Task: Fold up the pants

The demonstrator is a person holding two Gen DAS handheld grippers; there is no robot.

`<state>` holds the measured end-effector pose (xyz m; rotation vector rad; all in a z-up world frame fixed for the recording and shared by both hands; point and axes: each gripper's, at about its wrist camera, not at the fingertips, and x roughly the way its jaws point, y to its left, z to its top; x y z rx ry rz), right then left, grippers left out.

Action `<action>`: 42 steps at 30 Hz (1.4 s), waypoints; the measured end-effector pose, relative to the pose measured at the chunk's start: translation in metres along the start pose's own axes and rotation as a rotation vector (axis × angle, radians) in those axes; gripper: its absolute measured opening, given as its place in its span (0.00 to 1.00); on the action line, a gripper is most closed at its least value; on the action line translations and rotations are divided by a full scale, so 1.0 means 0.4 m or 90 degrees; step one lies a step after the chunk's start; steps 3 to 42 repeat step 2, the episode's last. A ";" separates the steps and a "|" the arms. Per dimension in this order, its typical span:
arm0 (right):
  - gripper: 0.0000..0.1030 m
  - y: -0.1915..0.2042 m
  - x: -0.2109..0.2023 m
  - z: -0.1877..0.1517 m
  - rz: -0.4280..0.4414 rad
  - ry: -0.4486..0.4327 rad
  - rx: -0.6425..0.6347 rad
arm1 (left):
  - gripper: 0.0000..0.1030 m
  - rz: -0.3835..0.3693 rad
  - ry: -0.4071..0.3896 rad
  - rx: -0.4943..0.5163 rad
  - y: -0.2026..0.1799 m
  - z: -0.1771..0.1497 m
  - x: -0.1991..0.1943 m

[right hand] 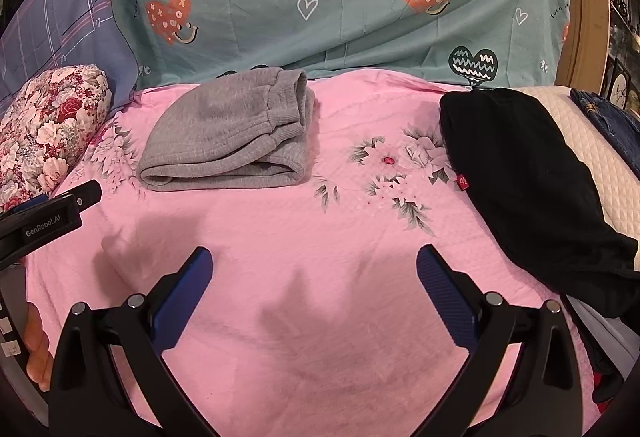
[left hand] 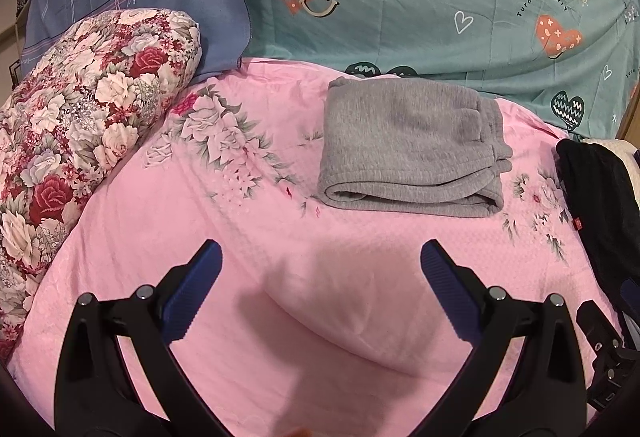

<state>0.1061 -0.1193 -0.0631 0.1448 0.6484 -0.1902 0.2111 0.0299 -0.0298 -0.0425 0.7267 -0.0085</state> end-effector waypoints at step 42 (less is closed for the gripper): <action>0.99 0.000 0.001 0.000 0.000 0.003 -0.001 | 0.98 0.001 0.001 -0.004 0.002 -0.001 0.001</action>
